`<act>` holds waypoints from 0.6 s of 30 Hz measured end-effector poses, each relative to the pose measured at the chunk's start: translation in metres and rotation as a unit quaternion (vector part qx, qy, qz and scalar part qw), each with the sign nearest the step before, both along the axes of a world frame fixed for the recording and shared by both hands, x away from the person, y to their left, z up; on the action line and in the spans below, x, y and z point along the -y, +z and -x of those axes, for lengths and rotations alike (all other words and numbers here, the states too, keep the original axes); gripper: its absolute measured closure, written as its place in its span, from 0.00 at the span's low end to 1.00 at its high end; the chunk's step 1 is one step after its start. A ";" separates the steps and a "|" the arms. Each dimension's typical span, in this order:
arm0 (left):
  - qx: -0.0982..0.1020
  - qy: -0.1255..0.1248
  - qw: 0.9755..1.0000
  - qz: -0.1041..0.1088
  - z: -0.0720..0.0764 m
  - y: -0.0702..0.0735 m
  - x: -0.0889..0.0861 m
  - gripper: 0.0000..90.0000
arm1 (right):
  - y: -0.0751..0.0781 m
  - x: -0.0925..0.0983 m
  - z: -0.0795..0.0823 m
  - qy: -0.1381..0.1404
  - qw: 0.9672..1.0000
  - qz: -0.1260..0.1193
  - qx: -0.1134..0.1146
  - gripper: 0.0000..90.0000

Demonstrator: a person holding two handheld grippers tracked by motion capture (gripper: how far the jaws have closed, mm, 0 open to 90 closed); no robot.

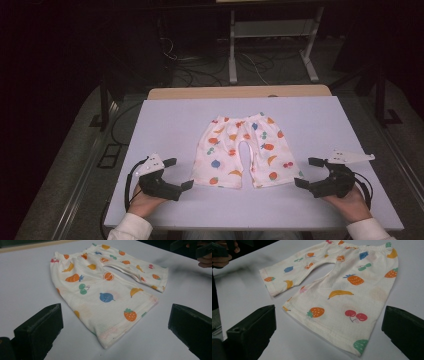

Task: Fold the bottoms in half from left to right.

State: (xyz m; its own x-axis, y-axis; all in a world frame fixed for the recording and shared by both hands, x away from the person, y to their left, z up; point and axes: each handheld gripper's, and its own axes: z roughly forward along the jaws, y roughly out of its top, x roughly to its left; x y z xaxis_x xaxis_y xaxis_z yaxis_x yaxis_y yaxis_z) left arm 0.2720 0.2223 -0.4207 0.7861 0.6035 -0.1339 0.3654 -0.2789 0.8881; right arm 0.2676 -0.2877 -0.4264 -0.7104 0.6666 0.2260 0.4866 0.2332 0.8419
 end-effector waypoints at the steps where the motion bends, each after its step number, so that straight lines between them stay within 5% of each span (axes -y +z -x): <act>1: 0.000 0.002 1.000 0.001 0.000 0.000 0.000 0.00 | 0.000 0.000 0.000 0.000 1.000 0.000 0.000 0.00; 18: 0.002 -0.001 1.000 0.000 0.000 0.000 0.001 0.00 | 0.001 -0.002 -0.001 -0.002 1.000 0.009 0.002 0.00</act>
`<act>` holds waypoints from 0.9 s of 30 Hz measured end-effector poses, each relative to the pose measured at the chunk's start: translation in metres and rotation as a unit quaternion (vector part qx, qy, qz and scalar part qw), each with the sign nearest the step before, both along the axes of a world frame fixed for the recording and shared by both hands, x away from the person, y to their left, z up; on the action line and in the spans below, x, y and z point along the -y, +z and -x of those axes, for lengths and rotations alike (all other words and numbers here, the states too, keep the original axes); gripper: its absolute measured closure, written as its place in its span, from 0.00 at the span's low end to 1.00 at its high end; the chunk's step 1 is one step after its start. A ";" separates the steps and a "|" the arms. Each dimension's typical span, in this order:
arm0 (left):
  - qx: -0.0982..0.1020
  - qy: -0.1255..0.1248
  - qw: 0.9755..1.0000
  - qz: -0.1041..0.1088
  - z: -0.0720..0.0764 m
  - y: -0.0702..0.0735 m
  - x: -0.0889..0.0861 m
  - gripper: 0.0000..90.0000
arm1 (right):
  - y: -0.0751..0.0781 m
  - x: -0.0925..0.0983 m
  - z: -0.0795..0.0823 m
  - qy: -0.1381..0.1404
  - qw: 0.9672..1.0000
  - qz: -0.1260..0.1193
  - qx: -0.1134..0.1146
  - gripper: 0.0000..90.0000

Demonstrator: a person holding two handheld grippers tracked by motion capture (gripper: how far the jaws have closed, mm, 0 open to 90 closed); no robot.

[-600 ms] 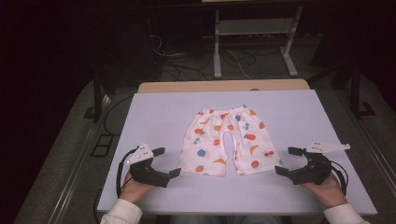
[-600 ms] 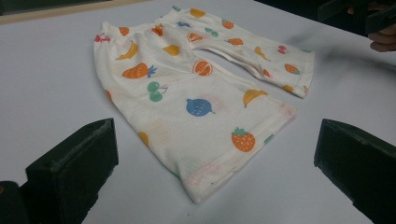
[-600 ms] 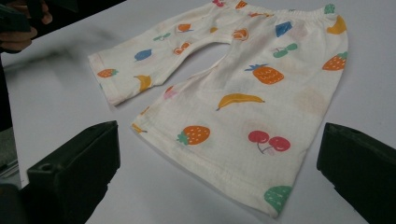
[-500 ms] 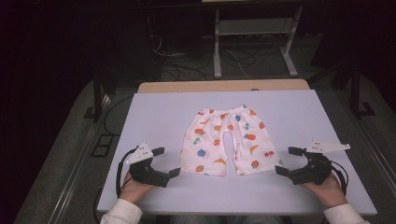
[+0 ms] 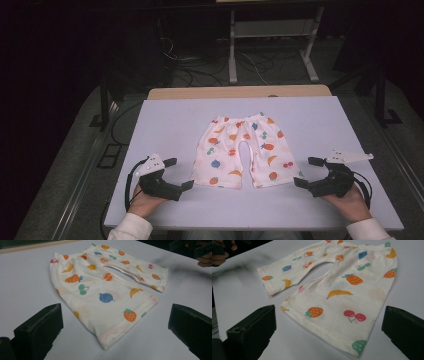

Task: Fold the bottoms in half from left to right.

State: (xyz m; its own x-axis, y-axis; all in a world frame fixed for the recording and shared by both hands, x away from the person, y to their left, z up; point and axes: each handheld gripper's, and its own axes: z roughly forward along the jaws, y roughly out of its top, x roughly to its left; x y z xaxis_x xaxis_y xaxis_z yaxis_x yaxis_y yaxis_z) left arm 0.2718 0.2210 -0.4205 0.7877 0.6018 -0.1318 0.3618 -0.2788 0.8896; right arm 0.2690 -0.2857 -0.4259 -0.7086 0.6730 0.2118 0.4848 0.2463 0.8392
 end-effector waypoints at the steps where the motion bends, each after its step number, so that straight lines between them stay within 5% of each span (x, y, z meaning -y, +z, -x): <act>1: 0.000 0.000 1.000 0.000 0.000 0.000 0.000 0.00 | 0.000 0.000 0.000 0.001 1.000 0.000 0.000 0.00; 27: -0.008 -0.010 1.000 -0.005 0.001 -0.003 0.006 0.00 | 0.015 -0.017 -0.012 0.013 1.000 0.019 0.006 0.00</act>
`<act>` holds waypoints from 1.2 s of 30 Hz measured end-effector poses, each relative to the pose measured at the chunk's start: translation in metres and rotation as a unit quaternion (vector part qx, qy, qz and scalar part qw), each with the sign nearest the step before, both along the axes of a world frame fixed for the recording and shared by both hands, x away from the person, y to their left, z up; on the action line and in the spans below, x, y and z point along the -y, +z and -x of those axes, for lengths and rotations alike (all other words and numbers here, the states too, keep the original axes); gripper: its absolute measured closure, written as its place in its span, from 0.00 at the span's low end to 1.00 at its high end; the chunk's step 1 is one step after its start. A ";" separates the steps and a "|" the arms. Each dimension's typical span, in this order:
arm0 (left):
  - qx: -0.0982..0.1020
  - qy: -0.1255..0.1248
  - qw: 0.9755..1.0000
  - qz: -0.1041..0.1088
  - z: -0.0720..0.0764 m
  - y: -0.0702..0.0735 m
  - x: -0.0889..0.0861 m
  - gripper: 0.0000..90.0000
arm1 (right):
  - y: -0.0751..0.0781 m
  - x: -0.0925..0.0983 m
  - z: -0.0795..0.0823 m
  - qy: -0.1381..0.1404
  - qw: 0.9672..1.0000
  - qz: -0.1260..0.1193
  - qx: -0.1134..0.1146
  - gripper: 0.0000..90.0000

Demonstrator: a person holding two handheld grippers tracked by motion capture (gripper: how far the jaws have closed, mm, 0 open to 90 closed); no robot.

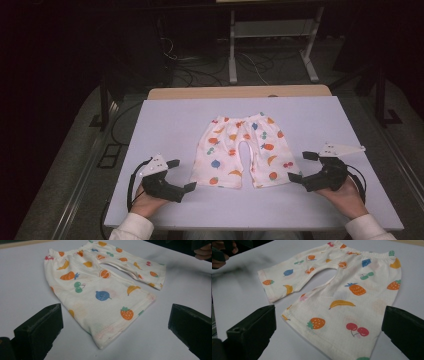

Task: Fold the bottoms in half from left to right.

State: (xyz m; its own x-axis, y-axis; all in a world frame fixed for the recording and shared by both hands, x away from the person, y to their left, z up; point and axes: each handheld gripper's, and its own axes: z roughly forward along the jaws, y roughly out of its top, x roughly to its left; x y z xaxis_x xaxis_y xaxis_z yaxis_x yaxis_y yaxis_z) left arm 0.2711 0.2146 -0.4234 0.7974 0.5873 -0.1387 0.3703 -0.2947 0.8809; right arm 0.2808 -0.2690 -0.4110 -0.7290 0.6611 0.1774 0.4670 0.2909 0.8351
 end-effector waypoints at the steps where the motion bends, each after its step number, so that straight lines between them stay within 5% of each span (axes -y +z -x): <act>1: 0.000 0.000 1.000 -0.001 0.000 0.000 0.000 0.00 | 0.000 0.000 0.000 0.000 1.000 0.000 0.000 0.00; 36: -0.004 -0.004 1.000 -0.002 0.000 -0.001 0.001 0.00 | 0.021 -0.033 -0.044 0.018 0.999 0.036 0.002 0.00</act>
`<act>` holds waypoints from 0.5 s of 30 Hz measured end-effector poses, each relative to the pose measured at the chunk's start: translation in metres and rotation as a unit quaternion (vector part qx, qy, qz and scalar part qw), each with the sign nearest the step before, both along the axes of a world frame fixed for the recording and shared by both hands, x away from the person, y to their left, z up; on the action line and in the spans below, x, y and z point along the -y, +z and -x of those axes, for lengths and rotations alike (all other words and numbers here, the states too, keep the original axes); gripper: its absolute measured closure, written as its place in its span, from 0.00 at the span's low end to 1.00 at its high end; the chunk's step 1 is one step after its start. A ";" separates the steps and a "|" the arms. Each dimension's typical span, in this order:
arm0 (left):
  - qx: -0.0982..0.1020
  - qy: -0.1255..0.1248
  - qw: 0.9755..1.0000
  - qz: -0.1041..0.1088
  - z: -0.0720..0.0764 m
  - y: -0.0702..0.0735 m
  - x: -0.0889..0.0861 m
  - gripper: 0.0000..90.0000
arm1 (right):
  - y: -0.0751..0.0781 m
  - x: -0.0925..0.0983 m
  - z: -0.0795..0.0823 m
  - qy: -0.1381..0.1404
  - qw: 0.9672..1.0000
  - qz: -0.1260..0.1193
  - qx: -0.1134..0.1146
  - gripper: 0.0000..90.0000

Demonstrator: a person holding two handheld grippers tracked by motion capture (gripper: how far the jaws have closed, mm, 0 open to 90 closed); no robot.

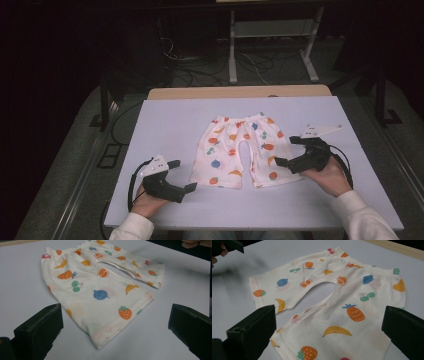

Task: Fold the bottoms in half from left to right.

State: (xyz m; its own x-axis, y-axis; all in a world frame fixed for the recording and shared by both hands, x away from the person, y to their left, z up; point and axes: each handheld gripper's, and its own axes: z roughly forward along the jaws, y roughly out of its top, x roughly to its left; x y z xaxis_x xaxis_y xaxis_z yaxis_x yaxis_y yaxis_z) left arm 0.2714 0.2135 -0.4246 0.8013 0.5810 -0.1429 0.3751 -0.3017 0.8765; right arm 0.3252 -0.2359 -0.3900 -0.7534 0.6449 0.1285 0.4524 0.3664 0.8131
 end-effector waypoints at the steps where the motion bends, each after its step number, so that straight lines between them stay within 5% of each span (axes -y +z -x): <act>1: 0.000 0.000 1.000 0.000 0.000 0.000 0.000 0.00 | 0.000 -0.001 -0.001 0.001 1.000 0.001 -0.002 0.00; 15: 0.000 -0.002 1.000 0.000 0.000 0.000 0.000 0.00 | 0.011 -0.019 -0.025 0.010 1.000 0.011 -0.002 0.00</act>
State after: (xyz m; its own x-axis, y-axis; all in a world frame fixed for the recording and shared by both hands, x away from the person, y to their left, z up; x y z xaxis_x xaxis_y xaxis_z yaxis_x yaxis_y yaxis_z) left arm 0.2714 0.2132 -0.4248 0.8040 0.5774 -0.1423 0.3734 -0.3039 0.8765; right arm 0.3504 -0.2171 -0.3793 -0.7655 0.6326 0.1172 0.4479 0.3932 0.8030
